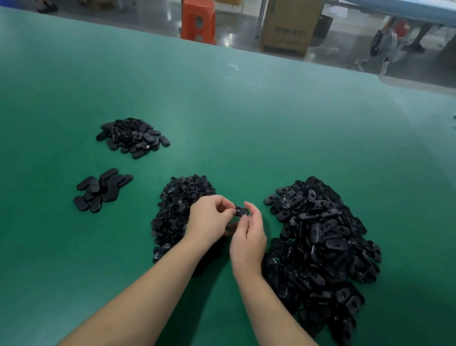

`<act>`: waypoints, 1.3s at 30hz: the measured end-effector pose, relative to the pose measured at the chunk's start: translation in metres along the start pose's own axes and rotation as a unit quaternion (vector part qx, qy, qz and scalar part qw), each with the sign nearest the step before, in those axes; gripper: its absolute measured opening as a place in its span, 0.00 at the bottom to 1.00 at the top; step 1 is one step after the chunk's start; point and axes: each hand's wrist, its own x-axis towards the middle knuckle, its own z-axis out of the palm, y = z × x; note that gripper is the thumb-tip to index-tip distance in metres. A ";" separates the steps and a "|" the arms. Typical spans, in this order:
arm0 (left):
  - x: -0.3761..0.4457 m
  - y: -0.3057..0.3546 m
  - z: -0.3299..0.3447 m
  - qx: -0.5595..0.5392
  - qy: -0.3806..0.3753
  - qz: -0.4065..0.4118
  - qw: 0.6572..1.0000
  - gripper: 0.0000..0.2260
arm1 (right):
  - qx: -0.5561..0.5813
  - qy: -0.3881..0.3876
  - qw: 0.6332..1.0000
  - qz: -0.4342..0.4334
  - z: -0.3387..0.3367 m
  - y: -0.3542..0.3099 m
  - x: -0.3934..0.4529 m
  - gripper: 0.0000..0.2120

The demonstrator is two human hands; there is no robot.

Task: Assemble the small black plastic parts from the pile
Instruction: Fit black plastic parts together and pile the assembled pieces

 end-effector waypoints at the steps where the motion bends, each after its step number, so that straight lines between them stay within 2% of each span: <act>1: 0.000 0.001 0.000 0.007 0.001 0.003 1.000 0.07 | -0.007 -0.003 1.000 -0.004 0.000 0.000 0.000 0.14; 18: 0.003 0.008 -0.003 0.052 -0.005 0.018 0.998 0.02 | -0.021 -0.003 0.999 -0.030 0.000 0.002 0.001 0.13; 39: 0.005 0.012 0.000 0.091 -0.002 0.031 0.995 0.03 | -0.010 -0.016 0.999 -0.026 0.000 0.004 0.003 0.12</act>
